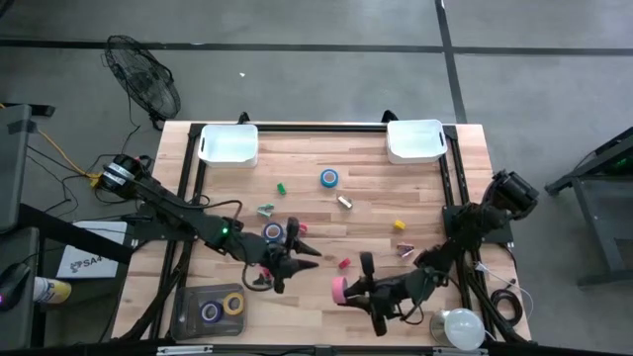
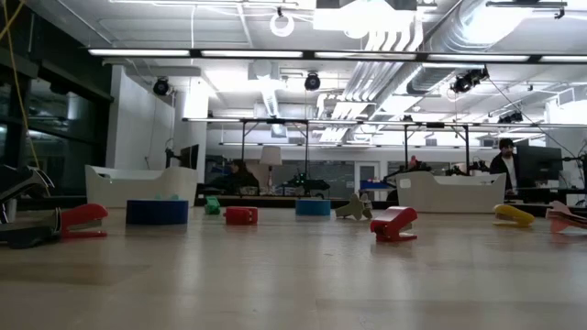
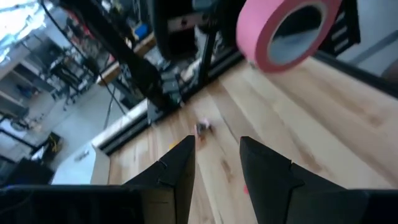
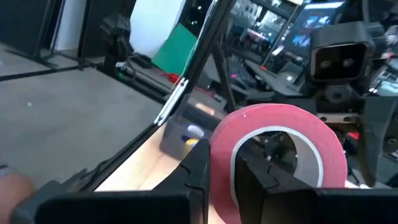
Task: Pick and place Stapler, Stapler remover, tape
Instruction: Put the pink tape into the black bin
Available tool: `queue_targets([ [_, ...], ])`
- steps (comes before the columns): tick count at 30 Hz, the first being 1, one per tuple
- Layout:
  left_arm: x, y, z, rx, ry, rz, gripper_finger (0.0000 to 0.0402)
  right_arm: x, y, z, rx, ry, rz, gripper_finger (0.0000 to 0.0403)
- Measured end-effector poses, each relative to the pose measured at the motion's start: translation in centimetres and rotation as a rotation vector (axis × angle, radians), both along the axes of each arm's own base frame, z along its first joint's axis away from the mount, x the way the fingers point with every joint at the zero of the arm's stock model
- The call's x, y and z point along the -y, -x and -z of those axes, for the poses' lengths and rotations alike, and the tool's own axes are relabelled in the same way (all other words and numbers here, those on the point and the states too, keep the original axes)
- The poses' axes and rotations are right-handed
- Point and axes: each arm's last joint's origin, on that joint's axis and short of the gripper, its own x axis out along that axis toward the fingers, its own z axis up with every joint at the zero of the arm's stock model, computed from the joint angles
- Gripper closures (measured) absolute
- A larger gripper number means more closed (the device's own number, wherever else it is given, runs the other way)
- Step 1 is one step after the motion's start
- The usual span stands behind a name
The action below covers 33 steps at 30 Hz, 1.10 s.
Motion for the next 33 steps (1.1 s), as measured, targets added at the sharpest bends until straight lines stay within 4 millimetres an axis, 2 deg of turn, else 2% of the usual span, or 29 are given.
queue_targets([
  [15,0.2,-0.2,-1.2,0.120,-0.045,0.067,0.0277,4.2,-3.1,-0.8,0.072,-0.017,0.050,0.0367],
  [33,0.2,-0.2,-2.0,0.207,-0.121,0.058,0.0277,6.3,-4.3,-1.2,0.103,-0.080,-0.015,0.0367],
])
